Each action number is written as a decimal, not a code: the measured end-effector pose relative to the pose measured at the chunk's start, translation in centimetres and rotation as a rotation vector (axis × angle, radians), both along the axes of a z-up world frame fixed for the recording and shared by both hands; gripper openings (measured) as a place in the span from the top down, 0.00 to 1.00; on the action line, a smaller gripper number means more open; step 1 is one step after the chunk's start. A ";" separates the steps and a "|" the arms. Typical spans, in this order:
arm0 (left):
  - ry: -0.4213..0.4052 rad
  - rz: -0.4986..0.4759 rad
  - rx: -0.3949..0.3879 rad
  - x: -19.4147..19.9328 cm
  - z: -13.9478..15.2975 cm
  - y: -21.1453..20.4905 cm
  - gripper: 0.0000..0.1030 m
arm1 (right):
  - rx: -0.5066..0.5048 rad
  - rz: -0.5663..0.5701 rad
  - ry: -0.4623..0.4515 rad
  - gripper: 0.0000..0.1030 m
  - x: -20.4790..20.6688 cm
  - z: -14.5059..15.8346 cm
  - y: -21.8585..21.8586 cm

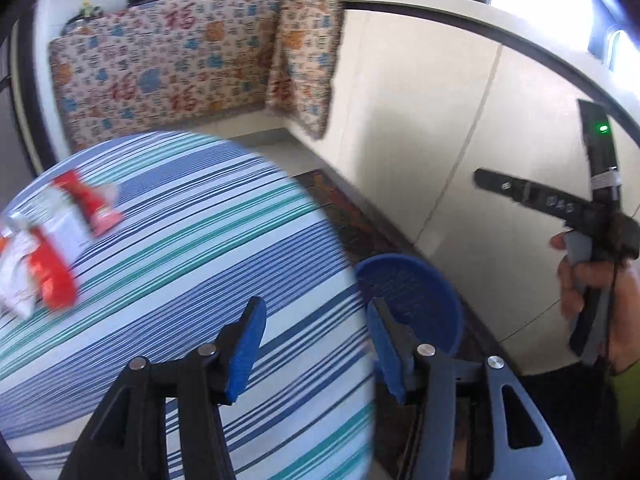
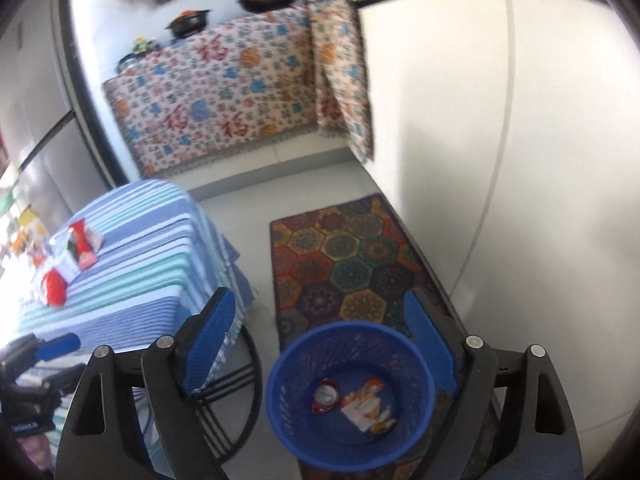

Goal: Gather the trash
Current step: 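Open both grippers to drop the wrapper and snack bag into the wastebasket, then grasp the white floral tissue box with the left gripper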

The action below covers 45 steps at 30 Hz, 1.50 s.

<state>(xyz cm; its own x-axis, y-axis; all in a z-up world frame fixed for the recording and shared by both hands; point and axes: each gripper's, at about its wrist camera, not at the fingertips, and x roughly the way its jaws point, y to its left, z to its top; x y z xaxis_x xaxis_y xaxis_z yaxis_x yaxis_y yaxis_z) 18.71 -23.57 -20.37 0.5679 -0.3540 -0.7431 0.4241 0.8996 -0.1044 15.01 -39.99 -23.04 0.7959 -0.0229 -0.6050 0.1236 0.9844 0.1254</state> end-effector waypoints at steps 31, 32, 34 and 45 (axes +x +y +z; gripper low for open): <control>0.063 0.497 0.134 0.8 -3.3 25.9 0.12 | -0.159 0.541 0.206 0.04 7.2 -6.0 34.5; 0.063 0.498 0.133 0.7 -3.3 25.9 0.11 | -0.154 0.540 0.207 0.04 7.1 -6.0 34.3; 0.064 0.502 0.135 0.8 -3.3 25.8 0.11 | -0.149 0.531 0.215 0.01 7.5 -6.0 33.9; 0.053 0.415 -0.076 5.5 -2.5 26.3 0.13 | -0.157 0.527 0.217 0.00 7.5 -6.0 33.8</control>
<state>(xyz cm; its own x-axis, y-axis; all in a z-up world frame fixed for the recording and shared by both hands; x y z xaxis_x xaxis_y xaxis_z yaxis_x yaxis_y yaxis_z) 24.17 2.74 -22.92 0.6355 -0.1583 -0.7557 0.0200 0.9818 -0.1889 22.54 -6.18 -29.02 0.5828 0.2402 -0.7763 -0.3809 0.9246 0.0001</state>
